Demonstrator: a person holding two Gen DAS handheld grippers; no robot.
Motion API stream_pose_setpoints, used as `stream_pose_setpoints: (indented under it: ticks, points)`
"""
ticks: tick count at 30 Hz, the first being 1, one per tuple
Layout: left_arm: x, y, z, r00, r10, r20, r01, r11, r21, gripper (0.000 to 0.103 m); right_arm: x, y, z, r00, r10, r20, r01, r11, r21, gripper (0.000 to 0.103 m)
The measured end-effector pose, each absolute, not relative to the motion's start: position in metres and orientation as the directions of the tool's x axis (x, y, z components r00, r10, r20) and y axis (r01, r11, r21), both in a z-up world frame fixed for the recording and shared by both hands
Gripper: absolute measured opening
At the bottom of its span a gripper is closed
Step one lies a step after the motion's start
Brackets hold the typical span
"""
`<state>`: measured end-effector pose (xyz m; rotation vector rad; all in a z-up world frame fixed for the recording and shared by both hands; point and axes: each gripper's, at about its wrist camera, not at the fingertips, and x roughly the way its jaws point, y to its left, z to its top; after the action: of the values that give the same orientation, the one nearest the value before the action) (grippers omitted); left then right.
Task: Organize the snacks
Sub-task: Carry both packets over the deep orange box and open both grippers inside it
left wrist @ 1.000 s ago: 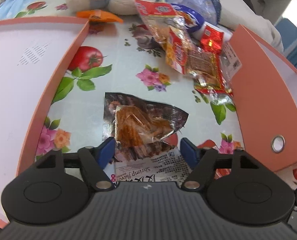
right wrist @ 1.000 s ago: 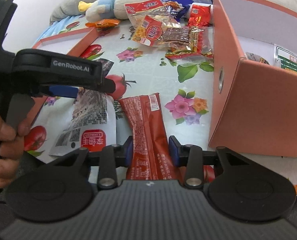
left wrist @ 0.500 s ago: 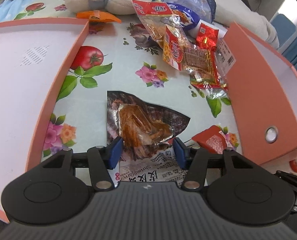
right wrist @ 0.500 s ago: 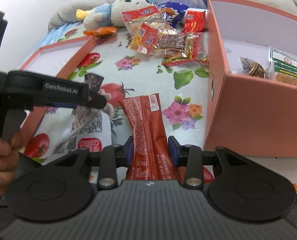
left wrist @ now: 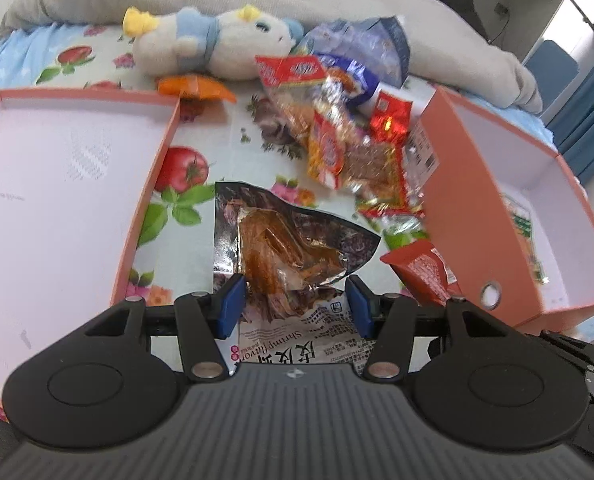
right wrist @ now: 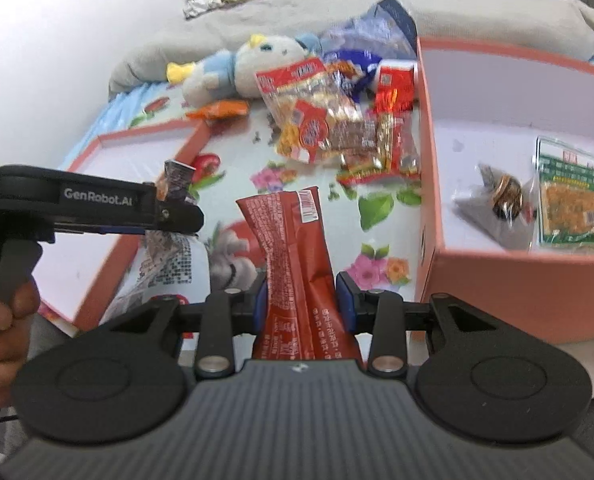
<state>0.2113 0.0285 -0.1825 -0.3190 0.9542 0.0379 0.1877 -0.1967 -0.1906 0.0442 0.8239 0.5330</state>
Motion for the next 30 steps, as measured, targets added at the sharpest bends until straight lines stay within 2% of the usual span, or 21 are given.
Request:
stream_pose_setpoints:
  ticks: [18, 30]
  points:
    - [0.224, 0.022, -0.101, 0.652, -0.109, -0.75, -0.112, 0.965, -0.238, 0.061, 0.205, -0.214, -0.115, 0.672, 0.466, -0.575, -0.433, 0.878, 0.205, 0.039]
    - [0.258, -0.006, -0.047, 0.724, -0.157, -0.671, -0.017, 0.969, -0.245, 0.061, 0.223, -0.247, -0.068, 0.802, 0.399, -0.444, -0.376, 0.915, 0.142, 0.039]
